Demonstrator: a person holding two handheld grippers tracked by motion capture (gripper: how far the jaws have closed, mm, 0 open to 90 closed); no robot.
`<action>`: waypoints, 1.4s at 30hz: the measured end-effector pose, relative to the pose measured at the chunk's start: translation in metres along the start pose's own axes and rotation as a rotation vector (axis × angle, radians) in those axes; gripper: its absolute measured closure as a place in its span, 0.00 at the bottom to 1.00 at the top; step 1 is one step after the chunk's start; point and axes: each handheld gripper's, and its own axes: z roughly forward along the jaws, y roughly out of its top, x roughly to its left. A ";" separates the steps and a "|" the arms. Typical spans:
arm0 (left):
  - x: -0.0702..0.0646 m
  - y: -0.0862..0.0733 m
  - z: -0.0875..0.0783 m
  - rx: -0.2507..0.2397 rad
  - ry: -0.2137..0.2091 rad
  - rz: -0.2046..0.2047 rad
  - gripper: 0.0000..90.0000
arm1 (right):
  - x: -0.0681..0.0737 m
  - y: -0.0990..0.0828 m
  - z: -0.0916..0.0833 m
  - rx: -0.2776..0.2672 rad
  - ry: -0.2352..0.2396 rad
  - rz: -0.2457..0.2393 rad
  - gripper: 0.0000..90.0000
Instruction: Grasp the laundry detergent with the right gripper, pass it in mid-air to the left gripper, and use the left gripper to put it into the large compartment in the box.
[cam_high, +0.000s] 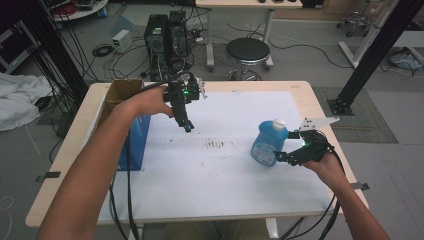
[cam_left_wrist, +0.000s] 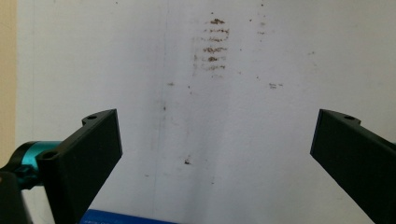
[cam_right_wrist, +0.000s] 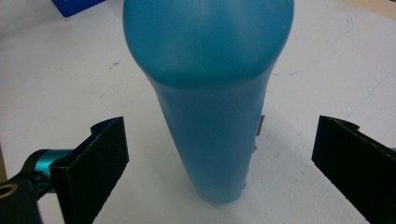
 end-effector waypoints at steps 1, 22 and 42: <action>0.000 0.000 0.000 0.000 0.000 0.001 0.02 | 0.000 0.000 0.002 -0.003 0.001 0.002 0.03; -0.001 -0.005 0.000 0.009 0.000 -0.009 0.02 | 0.002 -0.003 0.025 -0.100 0.001 0.022 0.04; -0.001 -0.004 0.003 0.010 -0.007 -0.008 0.02 | 0.004 -0.009 0.033 -0.157 -0.009 0.016 0.20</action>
